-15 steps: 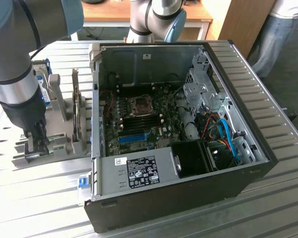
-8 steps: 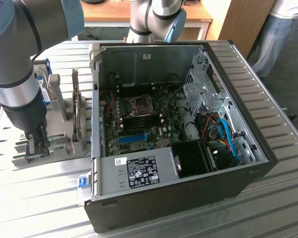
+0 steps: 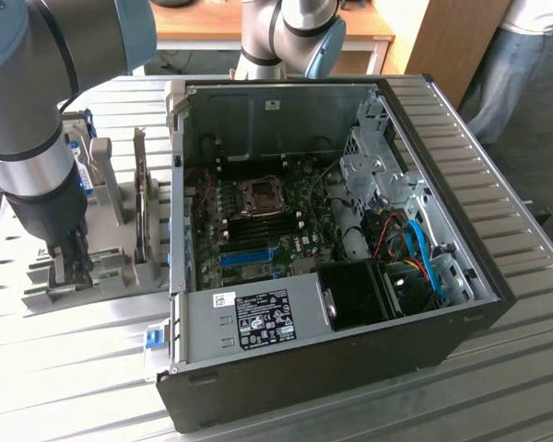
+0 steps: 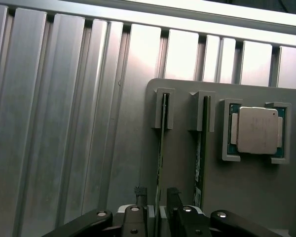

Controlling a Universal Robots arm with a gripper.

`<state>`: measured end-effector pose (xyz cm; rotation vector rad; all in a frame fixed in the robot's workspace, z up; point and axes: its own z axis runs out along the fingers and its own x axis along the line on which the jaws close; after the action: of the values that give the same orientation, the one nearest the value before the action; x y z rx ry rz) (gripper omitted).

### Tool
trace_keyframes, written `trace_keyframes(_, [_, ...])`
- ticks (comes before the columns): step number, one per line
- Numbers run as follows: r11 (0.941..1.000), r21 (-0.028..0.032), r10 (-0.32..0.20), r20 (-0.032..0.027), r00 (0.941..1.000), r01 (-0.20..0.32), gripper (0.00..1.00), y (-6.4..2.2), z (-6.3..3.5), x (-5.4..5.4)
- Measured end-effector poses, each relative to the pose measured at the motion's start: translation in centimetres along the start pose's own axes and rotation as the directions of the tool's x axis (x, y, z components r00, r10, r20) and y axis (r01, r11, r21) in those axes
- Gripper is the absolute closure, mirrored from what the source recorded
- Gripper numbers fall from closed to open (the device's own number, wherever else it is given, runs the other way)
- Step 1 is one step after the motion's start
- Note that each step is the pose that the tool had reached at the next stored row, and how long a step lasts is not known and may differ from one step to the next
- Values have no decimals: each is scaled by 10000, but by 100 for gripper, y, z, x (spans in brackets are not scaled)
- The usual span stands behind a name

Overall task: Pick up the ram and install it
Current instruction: 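Pick up the ram and move it above insertion slot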

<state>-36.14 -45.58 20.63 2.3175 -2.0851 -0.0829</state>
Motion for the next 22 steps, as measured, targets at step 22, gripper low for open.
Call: trace_keyframes(22, [10000, 1, 1, 1, 10000, -1, 78, -5, 87, 2])
